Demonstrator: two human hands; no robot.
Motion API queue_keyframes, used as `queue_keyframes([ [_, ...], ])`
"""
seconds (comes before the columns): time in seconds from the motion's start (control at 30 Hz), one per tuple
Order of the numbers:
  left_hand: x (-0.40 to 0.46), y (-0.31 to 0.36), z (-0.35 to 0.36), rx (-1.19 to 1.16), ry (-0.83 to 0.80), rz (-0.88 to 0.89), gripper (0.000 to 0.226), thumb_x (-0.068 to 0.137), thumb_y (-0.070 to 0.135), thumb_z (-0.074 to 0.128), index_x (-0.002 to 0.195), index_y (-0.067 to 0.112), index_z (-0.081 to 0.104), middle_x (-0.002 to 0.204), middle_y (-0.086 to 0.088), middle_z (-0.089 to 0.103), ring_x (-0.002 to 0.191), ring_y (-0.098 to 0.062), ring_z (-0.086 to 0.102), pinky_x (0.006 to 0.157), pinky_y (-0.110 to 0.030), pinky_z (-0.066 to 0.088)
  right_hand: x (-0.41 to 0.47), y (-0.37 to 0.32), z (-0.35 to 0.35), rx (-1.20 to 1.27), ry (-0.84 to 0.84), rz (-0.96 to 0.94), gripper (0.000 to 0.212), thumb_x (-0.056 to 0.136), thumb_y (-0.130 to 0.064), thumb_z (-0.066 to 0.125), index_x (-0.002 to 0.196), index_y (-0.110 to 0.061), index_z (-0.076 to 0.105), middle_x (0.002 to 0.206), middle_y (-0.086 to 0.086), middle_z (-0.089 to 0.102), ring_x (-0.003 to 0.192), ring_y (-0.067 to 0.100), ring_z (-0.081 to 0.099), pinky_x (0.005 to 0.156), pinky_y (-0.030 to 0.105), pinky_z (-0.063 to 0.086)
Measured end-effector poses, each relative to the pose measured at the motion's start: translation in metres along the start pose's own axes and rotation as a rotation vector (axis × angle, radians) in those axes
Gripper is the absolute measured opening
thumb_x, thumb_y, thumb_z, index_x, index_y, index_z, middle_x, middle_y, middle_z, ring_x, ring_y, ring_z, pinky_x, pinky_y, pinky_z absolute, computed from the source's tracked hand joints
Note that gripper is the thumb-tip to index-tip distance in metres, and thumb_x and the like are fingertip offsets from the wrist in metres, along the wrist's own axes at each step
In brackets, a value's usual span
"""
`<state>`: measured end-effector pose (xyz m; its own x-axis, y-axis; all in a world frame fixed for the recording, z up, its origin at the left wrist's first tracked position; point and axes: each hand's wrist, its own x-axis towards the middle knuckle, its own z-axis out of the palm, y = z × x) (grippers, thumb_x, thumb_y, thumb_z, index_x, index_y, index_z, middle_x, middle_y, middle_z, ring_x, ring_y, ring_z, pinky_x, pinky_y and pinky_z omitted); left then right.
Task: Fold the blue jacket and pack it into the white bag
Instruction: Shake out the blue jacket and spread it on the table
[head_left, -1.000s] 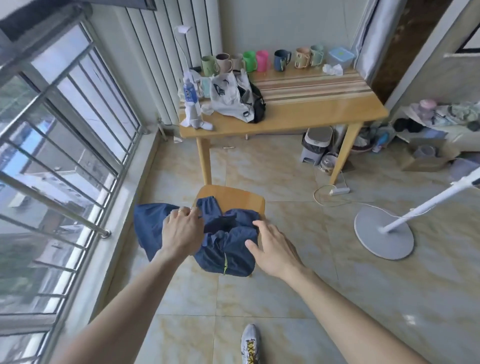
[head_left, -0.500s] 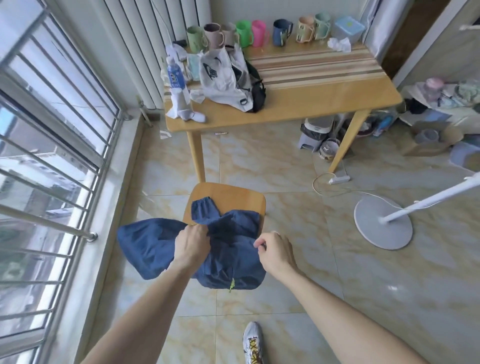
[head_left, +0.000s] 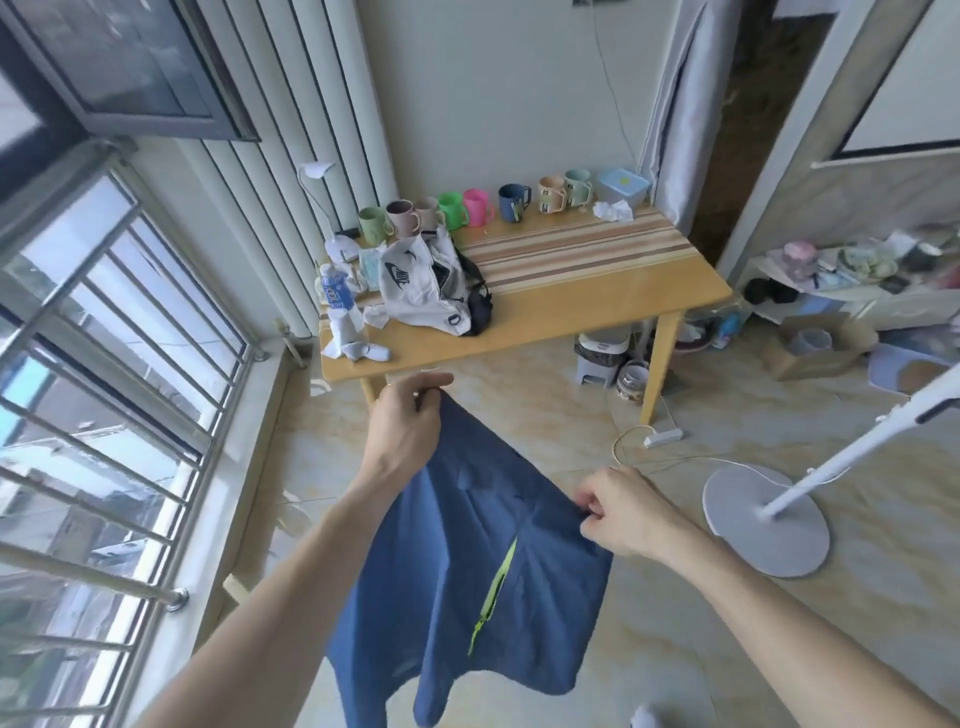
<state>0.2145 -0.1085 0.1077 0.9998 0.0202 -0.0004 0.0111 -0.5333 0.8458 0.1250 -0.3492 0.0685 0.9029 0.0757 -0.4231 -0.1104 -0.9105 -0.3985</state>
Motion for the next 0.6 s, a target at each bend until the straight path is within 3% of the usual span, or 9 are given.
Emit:
queue_keyframes([
  [0.07,0.002,0.051,0.008,-0.071,-0.036,0.11,0.039,0.097,0.007,0.048,0.111,0.029,0.077,0.105,0.0,0.079,0.077,-0.028,0.065,0.067,-0.029,0.049,0.002,0.017,-0.038,0.073,-0.052,-0.012,0.012,0.084,-0.019,0.062,0.082,-0.023,0.073,0.084,-0.004,0.07,0.082,0.021,0.064,0.07,0.031,0.052],
  [0.17,-0.008,0.13,0.019,-0.224,-0.13,0.249,0.036,0.098,0.004,0.053,0.108,0.027,0.078,0.108,0.011,0.078,0.101,-0.01,0.071,0.092,-0.03,0.053,0.02,0.049,-0.087,0.36,0.09,-0.028,0.023,0.089,-0.034,0.064,0.112,-0.037,0.067,0.106,-0.008,0.073,0.099,0.013,0.064,0.084,0.031,0.052],
  [0.23,-0.018,0.179,0.031,-0.34,-0.235,0.302,0.03,0.099,0.003,0.056,0.11,0.021,0.078,0.104,0.007,0.078,0.1,-0.012,0.07,0.093,-0.034,0.053,0.033,0.067,-0.117,0.373,0.101,-0.132,0.062,0.089,-0.028,0.068,0.145,-0.039,0.042,0.13,-0.002,0.066,0.11,0.009,0.058,0.085,0.026,0.049],
  [0.3,-0.025,0.222,0.046,-0.473,-0.361,0.343,0.024,0.096,0.003,0.06,0.105,0.015,0.078,0.096,-0.001,0.074,0.091,-0.021,0.066,0.087,-0.038,0.049,0.037,0.078,-0.142,0.412,0.032,-0.237,0.065,0.096,-0.004,0.062,0.152,-0.019,0.034,0.127,0.003,0.062,0.097,0.006,0.055,0.08,0.009,0.044],
  [0.37,-0.029,0.258,0.059,-0.57,-0.456,0.404,0.021,0.087,0.0,0.063,0.096,0.012,0.079,0.092,-0.01,0.067,0.088,-0.029,0.06,0.082,-0.04,0.044,0.044,0.086,-0.16,0.389,-0.026,-0.286,0.037,0.102,0.008,0.046,0.136,-0.007,0.046,0.095,-0.004,0.055,0.079,0.005,0.05,0.068,0.001,0.044],
  [0.47,-0.028,0.299,0.068,-0.568,-0.513,0.485,0.024,0.076,0.001,0.058,0.084,0.012,0.078,0.082,-0.01,0.067,0.077,-0.031,0.06,0.072,-0.034,0.047,0.064,0.098,-0.18,0.361,-0.01,-0.362,0.021,0.105,-0.001,0.043,0.116,-0.011,0.059,0.08,-0.008,0.047,0.083,0.013,0.047,0.092,0.027,0.046],
  [0.5,-0.024,0.309,0.067,-0.552,-0.47,0.484,0.029,0.072,-0.002,0.054,0.08,0.013,0.078,0.077,-0.009,0.068,0.072,-0.029,0.062,0.066,-0.03,0.049,0.069,0.099,-0.191,0.335,0.065,-0.383,0.02,0.103,-0.006,0.046,0.101,-0.012,0.064,0.076,-0.006,0.046,0.076,0.014,0.043,0.085,0.03,0.043],
  [0.53,-0.018,0.315,0.063,-0.534,-0.396,0.459,0.034,0.07,-0.004,0.049,0.076,0.013,0.077,0.074,-0.009,0.069,0.068,-0.027,0.063,0.062,-0.027,0.05,0.078,0.104,-0.202,0.353,0.116,-0.379,0.025,0.098,-0.01,0.048,0.075,-0.02,0.054,0.071,-0.003,0.044,0.069,0.014,0.035,0.073,0.029,0.039],
  [0.6,0.002,0.316,0.055,-0.4,-0.13,0.37,0.035,0.065,0.0,0.043,0.068,0.016,0.074,0.072,-0.01,0.069,0.067,-0.024,0.063,0.061,-0.028,0.049,0.088,0.119,-0.23,0.394,0.219,-0.41,0.033,0.083,-0.011,0.047,0.054,-0.019,0.035,0.056,0.001,0.042,0.061,0.014,0.028,0.055,0.028,0.026],
])
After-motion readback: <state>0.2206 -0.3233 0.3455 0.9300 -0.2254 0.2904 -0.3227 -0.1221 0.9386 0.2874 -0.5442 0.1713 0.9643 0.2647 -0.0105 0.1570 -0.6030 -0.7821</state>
